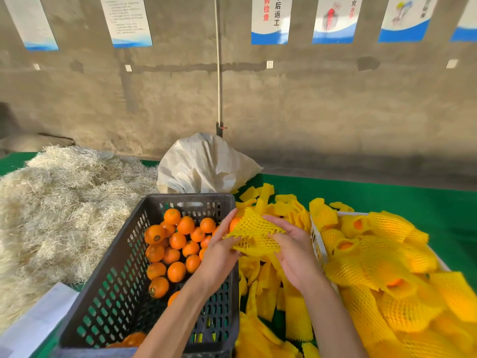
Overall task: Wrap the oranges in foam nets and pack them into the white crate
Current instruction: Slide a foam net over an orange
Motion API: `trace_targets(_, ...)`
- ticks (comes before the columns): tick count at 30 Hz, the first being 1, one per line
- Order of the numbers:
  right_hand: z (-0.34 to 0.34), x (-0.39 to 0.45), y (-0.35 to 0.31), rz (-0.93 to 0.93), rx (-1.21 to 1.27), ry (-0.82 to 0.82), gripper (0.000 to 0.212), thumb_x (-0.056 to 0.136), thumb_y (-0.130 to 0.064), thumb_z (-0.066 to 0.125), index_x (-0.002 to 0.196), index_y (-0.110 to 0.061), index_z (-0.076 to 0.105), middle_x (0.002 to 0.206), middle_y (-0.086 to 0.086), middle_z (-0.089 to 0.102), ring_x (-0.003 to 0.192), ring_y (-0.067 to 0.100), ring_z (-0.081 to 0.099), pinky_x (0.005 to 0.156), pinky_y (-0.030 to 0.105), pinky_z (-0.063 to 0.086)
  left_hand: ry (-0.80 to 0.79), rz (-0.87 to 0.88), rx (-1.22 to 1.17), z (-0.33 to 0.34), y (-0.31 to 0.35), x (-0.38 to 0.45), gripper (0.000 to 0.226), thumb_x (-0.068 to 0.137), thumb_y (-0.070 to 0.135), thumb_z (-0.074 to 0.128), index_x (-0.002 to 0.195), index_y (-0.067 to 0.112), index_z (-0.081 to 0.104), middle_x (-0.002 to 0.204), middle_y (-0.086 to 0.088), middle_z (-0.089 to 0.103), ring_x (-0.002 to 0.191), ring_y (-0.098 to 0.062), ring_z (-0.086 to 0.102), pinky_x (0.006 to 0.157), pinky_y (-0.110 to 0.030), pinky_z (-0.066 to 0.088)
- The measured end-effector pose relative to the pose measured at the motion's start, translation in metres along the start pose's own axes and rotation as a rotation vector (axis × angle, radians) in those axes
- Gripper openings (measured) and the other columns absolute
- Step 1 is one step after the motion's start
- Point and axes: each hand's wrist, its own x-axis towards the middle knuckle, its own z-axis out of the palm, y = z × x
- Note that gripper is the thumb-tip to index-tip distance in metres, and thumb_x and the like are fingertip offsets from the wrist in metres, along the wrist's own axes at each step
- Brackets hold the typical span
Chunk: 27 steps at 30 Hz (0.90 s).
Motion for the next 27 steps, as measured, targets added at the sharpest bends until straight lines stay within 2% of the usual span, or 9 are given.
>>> trace_targets(2, -0.003, 0.0, -0.002, 0.195, 0.317, -0.031, 0.03, 0.091, 0.003, 0.061, 0.11, -0.016, 0.074, 0.108, 0.007, 0.077, 0.096, 0.022, 0.075, 0.078, 0.034, 0.063, -0.048, -0.082, -0.03, 0.0, 0.005, -0.003, 0.053, 0.105, 0.002, 0.047, 0.154, 0.022, 0.045, 0.138, -0.02, 0.064, 0.103, -0.04, 0.058, 0.078, -0.043, 0.052)
trace_targets(4, -0.007, -0.001, -0.004, 0.322, 0.491, -0.041, 0.034, 0.079, -0.002, 0.07, 0.112, -0.008, 0.069, 0.112, 0.014, 0.075, 0.095, 0.027, 0.074, 0.074, 0.033, 0.063, -0.128, -0.162, -0.075, -0.003, 0.007, -0.008, 0.052, 0.103, 0.014, 0.055, 0.154, 0.022, 0.046, 0.14, -0.02, 0.06, 0.095, -0.034, 0.054, 0.067, -0.036, 0.048)
trace_targets(6, -0.01, -0.004, -0.003, 0.418, 0.532, -0.062, 0.042, 0.069, -0.005, 0.075, 0.11, -0.004, 0.068, 0.108, 0.016, 0.075, 0.086, 0.027, 0.075, 0.061, 0.029, 0.063, -0.191, -0.232, -0.107, -0.008, 0.008, -0.012, 0.057, 0.097, 0.026, 0.061, 0.152, 0.018, 0.047, 0.139, -0.019, 0.058, 0.093, -0.03, 0.056, 0.065, -0.034, 0.045)
trace_targets(8, -0.013, -0.006, 0.002, 0.494, 0.563, -0.072, 0.043, 0.066, -0.006, 0.077, 0.108, -0.001, 0.068, 0.101, 0.016, 0.076, 0.077, 0.026, 0.076, 0.052, 0.027, 0.06, -0.224, -0.294, -0.112, -0.011, 0.007, -0.013, 0.059, 0.091, 0.033, 0.067, 0.143, 0.012, 0.049, 0.124, -0.017, 0.061, 0.086, -0.027, 0.058, 0.063, -0.033, 0.042)
trace_targets(12, -0.02, -0.008, 0.014, 0.553, 0.61, -0.056, 0.044, 0.063, -0.01, 0.082, 0.104, -0.002, 0.071, 0.098, 0.012, 0.076, 0.073, 0.024, 0.074, 0.055, 0.024, 0.058, -0.275, -0.333, -0.221, -0.009, -0.003, -0.016, 0.052, 0.085, 0.034, 0.077, 0.127, 0.01, 0.06, 0.11, -0.013, 0.062, 0.081, -0.024, 0.056, 0.062, -0.032, 0.038)
trace_targets(17, -0.027, -0.013, 0.024, 0.572, 0.505, -0.059, 0.028, 0.053, -0.016, 0.086, 0.078, -0.006, 0.082, 0.088, 0.008, 0.075, 0.066, 0.022, 0.072, 0.044, 0.023, 0.053, -0.325, -0.474, -0.362, -0.011, -0.013, -0.022, 0.046, 0.089, 0.033, 0.073, 0.126, 0.007, 0.065, 0.107, -0.019, 0.063, 0.079, -0.029, 0.06, 0.062, -0.033, 0.041)
trace_targets(21, -0.033, -0.008, 0.027, 0.539, 0.352, -0.034, 0.032, 0.063, -0.027, 0.079, 0.092, -0.012, 0.077, 0.093, 0.01, 0.074, 0.075, 0.026, 0.072, 0.058, 0.028, 0.054, -0.404, -0.561, -0.365, -0.013, -0.019, -0.026, 0.049, 0.099, 0.044, 0.059, 0.129, 0.007, 0.066, 0.11, -0.017, 0.065, 0.082, -0.027, 0.06, 0.063, -0.031, 0.041)
trace_targets(25, -0.035, -0.007, 0.038, 0.528, 0.448, -0.097, 0.041, 0.077, -0.029, 0.079, 0.116, -0.014, 0.076, 0.121, 0.013, 0.072, 0.106, 0.032, 0.069, 0.086, 0.039, 0.056, -0.346, -0.533, -0.516, -0.01, -0.021, -0.025, 0.047, 0.103, 0.041, 0.058, 0.129, 0.003, 0.065, 0.115, -0.022, 0.068, 0.082, -0.031, 0.063, 0.065, -0.036, 0.047)
trace_targets(27, -0.034, -0.006, 0.046, 0.467, 0.561, -0.144, 0.055, 0.078, -0.022, 0.078, 0.131, -0.012, 0.066, 0.124, 0.014, 0.07, 0.106, 0.028, 0.071, 0.085, 0.04, 0.061, -0.282, -0.468, -0.516, -0.005, -0.019, -0.022, 0.054, 0.102, 0.045, 0.056, 0.138, 0.004, 0.061, 0.129, -0.021, 0.063, 0.087, -0.029, 0.062, 0.068, -0.035, 0.047)
